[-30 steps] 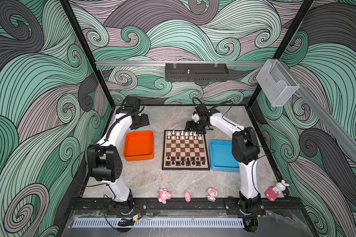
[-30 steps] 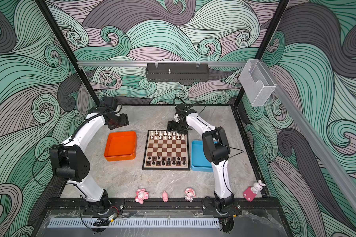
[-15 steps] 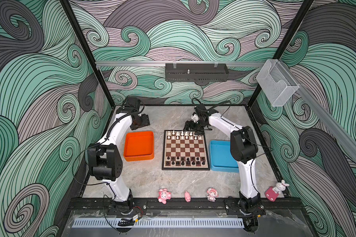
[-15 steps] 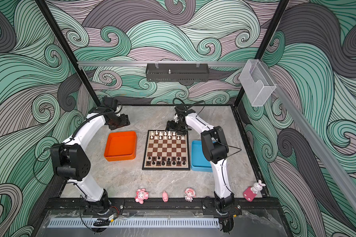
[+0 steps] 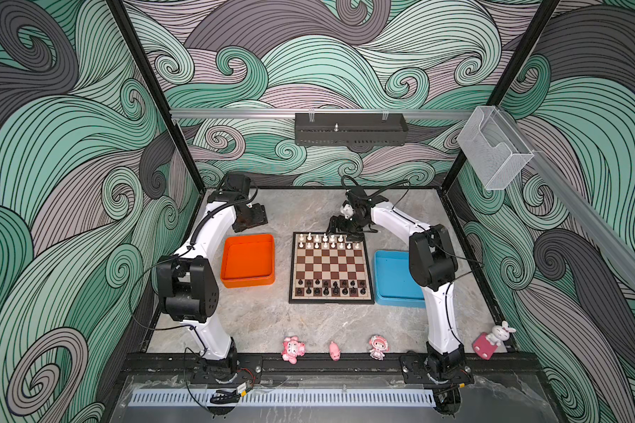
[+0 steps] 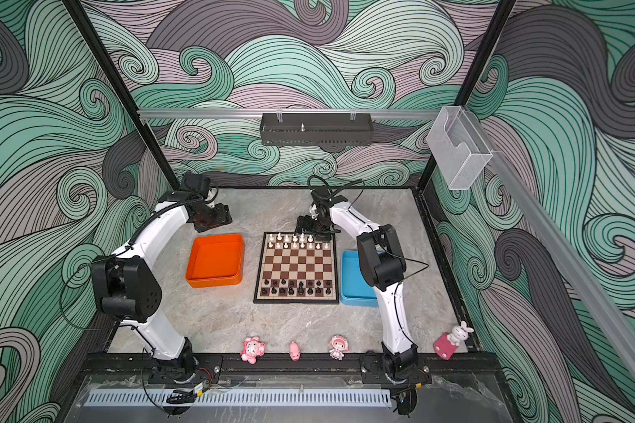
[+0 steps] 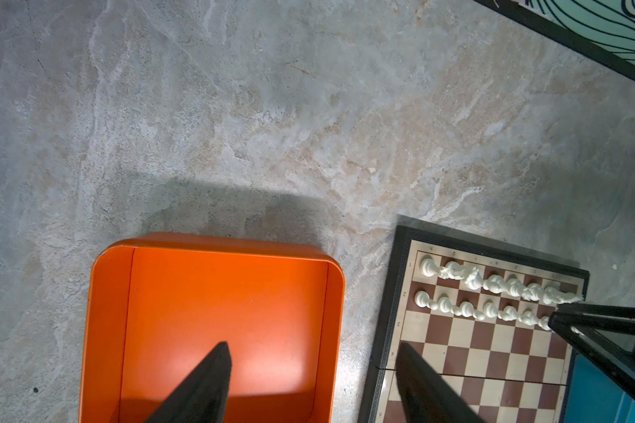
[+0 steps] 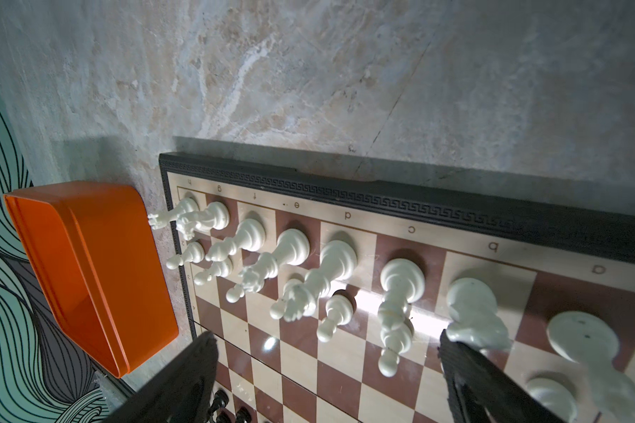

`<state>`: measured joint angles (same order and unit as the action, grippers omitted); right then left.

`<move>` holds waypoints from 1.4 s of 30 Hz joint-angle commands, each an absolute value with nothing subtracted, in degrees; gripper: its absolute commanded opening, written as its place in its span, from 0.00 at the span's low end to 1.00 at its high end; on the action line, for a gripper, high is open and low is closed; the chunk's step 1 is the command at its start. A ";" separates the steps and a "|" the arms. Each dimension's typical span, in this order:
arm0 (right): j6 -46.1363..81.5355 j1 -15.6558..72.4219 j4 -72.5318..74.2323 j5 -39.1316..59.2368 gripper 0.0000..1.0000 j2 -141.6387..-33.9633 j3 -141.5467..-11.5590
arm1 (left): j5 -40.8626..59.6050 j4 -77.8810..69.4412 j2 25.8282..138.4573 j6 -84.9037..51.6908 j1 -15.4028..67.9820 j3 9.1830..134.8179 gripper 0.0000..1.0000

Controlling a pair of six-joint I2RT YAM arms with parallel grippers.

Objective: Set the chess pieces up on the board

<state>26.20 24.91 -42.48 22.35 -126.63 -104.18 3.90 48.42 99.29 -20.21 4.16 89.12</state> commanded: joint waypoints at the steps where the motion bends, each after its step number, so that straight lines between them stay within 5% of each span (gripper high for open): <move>1: 26.41 25.14 -43.04 21.73 0.94 -124.46 -105.02 | 4.83 49.75 100.45 -20.92 3.60 90.80 0.73; 25: 23.24 20.86 -45.72 17.54 0.96 -109.83 -98.72 | 3.61 49.21 100.45 -20.53 3.34 90.49 0.74; 42: 15.77 7.69 -40.71 11.87 0.99 -91.43 -81.50 | 10.08 28.13 87.85 -16.79 -1.44 77.57 0.91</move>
